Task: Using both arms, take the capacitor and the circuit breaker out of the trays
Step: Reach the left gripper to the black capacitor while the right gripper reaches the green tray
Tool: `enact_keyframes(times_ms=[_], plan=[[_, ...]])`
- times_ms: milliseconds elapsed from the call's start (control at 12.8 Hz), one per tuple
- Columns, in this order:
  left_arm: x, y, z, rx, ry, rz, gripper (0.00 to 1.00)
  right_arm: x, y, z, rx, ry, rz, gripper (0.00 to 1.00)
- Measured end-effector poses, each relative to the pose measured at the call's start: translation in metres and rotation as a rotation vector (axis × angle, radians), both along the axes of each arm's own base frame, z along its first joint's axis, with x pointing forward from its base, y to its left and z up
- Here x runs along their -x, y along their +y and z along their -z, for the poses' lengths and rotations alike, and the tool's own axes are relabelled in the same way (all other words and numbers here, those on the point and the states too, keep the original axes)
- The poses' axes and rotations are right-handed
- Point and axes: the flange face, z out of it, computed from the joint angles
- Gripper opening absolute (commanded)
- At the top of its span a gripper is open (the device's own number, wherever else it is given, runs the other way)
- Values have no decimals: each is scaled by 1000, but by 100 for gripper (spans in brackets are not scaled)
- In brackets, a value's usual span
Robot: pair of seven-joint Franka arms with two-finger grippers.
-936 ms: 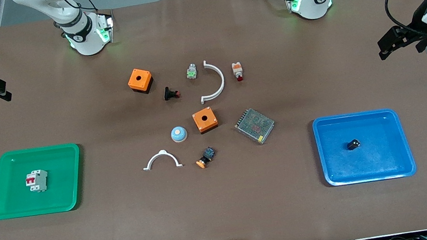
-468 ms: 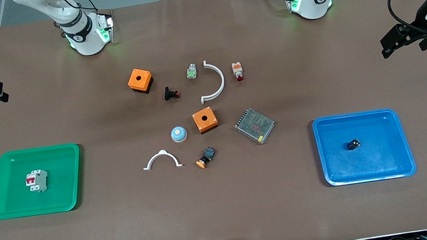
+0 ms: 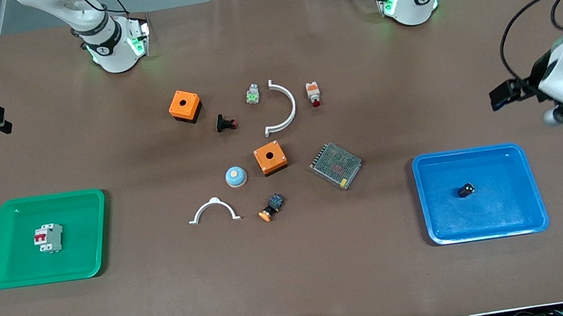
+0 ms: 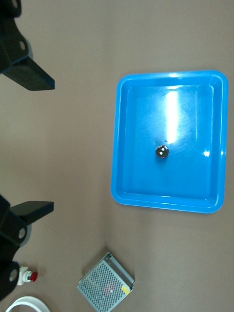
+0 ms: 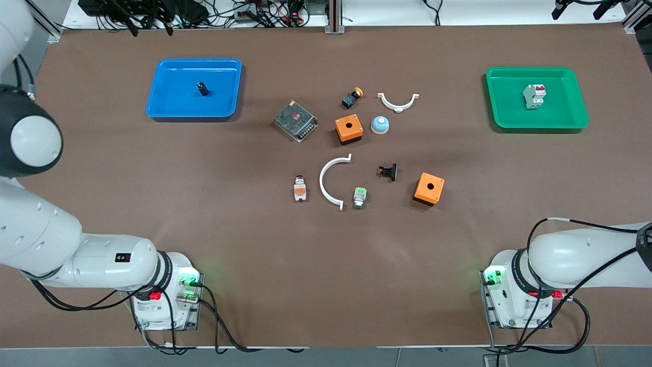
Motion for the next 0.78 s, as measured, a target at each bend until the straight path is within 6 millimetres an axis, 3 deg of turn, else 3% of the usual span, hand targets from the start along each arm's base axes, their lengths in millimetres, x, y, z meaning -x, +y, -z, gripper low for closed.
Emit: enact_keyframes(times_ms=[468, 546, 624, 780], plan=[[-47, -2, 125, 17, -28, -1, 97, 3, -12, -2, -1, 10, 24, 100], [-50, 1, 148, 20, -41, -6, 91, 1, -12, 0, -1, 13, 23, 100], [-53, 5, 170, 23, -48, -13, 79, -3, -12, 3, 0, 9, 23, 100], [-61, 15, 211, 29, -63, -26, 75, -22, -13, 16, 2, -30, 25, 100]])
